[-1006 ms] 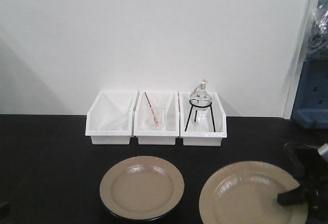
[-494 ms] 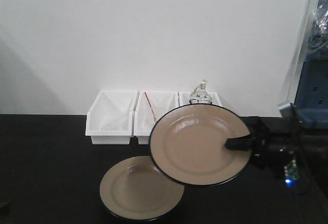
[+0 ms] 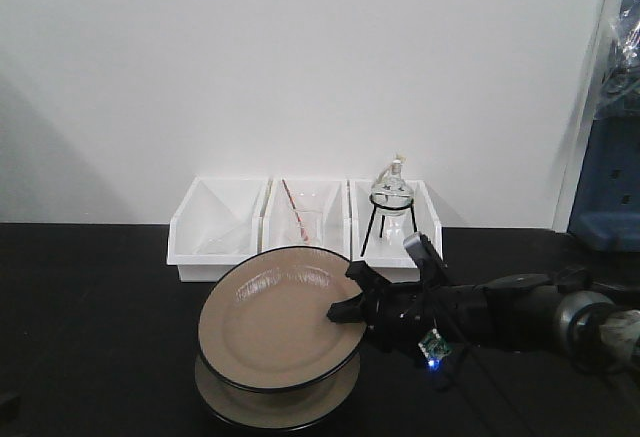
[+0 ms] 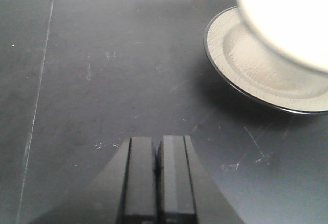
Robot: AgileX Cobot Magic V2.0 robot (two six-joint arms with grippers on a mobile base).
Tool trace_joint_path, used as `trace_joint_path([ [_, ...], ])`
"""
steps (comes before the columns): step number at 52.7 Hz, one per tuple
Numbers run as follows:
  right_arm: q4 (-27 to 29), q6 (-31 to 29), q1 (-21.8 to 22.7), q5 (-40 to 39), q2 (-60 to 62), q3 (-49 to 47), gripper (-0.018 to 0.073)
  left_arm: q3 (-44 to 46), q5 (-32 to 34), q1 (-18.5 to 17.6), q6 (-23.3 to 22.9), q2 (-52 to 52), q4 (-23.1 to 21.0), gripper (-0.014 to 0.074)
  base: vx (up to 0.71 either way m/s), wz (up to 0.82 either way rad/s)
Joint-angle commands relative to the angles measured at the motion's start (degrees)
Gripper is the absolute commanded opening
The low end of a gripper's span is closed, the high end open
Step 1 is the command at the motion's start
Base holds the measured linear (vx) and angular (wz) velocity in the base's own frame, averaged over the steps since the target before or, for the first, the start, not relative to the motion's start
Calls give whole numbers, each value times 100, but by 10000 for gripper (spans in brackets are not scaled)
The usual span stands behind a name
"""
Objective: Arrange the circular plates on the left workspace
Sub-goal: 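Lift the plate with the right gripper and lower it onto the first plate, then open the right gripper and withdraw it from the stacked plates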
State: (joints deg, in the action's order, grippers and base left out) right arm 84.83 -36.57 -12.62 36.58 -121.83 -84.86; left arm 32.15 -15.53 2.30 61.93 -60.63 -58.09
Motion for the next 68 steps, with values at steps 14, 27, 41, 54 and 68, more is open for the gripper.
trace_joint_path([
  [14,482,29,-31,132,6,-450,29,157,192,12,-2,113,-212,-3,0,0],
  [27,-116,29,-152,96,-44,-436,285,157,255,12,6,113,-212,-3,0,0],
  [41,-1041,-332,-113,153,-30,-436,444,157,250,12,5,113,-212,-3,0,0],
  [54,-2641,-571,142,-12,352,-444,443,157,250,12,25,113,-206,-3,0,0],
  [68,-3595,-545,458,-3,827,-455,440,157,290,12,29,113,-211,-3,0,0],
])
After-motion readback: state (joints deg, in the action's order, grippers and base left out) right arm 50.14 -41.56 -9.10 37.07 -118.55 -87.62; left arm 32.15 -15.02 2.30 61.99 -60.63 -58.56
